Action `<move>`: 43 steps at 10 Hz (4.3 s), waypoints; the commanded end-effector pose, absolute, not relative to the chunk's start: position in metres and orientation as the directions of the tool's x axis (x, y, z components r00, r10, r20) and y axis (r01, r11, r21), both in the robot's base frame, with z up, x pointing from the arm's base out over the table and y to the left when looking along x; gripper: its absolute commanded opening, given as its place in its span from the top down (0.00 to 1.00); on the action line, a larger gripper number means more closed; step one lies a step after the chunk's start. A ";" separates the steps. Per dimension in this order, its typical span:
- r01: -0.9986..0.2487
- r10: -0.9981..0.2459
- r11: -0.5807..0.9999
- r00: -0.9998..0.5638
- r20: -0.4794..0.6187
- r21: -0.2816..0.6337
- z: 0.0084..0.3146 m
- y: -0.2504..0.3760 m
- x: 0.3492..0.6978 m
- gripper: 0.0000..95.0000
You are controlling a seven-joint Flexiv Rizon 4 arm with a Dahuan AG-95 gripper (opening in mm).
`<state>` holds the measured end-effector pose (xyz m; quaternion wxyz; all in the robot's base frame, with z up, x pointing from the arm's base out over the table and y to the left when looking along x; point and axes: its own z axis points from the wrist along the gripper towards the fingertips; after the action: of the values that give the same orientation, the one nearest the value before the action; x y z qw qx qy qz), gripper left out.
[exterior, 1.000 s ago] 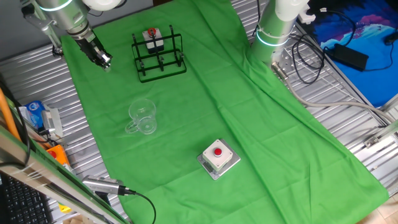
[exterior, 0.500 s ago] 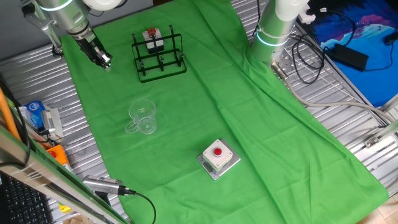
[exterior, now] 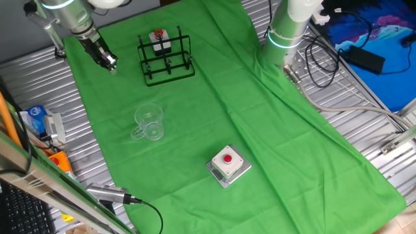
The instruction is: Take the cup off the cup rack
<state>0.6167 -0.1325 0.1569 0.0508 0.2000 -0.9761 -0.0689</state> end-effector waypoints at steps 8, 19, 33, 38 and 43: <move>-0.323 -0.338 0.933 -0.938 0.075 0.157 0.145 -0.108 0.592 1.00; -0.303 -0.319 0.939 -0.944 0.081 0.162 0.140 -0.079 0.576 1.00; -0.330 -0.348 0.928 -0.934 0.081 0.175 0.140 -0.079 0.576 1.00; -0.350 -0.375 0.907 -0.924 0.072 0.233 0.142 -0.096 0.579 1.00; -0.398 -0.439 0.869 -0.894 0.089 0.294 0.145 -0.118 0.592 1.00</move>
<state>0.5918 -0.1181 0.1450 0.0760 0.2150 -0.9644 -0.1338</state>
